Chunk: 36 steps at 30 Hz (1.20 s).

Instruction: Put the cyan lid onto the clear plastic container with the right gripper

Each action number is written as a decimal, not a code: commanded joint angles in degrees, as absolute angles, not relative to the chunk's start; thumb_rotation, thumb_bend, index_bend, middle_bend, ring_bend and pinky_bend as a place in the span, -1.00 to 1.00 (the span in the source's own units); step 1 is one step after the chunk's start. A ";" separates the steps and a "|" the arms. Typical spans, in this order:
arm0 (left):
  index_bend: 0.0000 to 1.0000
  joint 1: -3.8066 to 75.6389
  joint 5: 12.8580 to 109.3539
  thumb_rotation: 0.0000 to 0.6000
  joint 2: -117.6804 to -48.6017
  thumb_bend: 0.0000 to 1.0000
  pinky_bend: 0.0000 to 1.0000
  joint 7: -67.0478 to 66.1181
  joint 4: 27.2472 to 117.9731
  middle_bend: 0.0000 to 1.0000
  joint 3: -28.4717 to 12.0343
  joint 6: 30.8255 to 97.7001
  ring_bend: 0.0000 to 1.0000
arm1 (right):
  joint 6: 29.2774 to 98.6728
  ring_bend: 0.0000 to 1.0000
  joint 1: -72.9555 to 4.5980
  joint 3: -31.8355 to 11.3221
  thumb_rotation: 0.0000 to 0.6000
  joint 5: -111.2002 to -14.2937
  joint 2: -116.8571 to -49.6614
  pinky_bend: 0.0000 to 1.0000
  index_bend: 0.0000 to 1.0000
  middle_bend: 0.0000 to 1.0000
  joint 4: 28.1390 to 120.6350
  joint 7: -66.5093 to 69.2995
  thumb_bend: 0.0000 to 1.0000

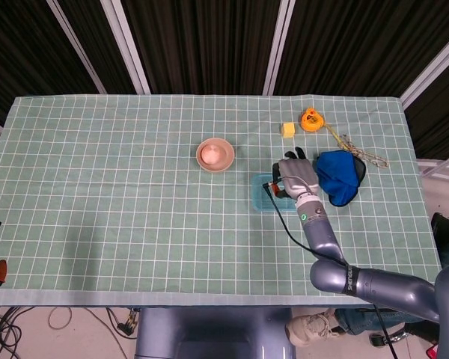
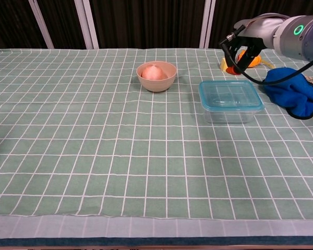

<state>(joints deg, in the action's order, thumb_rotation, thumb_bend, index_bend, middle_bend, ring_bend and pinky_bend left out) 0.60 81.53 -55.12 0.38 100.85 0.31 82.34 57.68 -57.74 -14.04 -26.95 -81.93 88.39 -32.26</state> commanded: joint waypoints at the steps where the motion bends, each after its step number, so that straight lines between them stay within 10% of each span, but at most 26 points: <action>1: -0.85 0.61 81.46 1.00 -55.12 0.04 -1.00 0.36 100.89 -1.00 0.30 82.30 -1.00 | 57.24 -0.64 -57.43 -13.92 1.00 -27.28 -81.62 -1.00 0.30 -0.07 88.75 -32.05 0.23; 36: -0.85 0.73 81.04 1.00 -54.49 0.04 -1.00 1.21 101.49 -1.00 0.49 81.44 -1.00 | 59.75 -0.46 -53.61 -7.25 1.00 -26.28 -78.89 -0.99 0.48 0.25 90.51 -39.47 0.23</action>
<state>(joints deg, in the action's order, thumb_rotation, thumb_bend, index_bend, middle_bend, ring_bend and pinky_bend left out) 0.73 81.04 -54.49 1.21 101.49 0.49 81.44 59.63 -53.72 -7.40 -26.43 -78.72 90.42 -39.29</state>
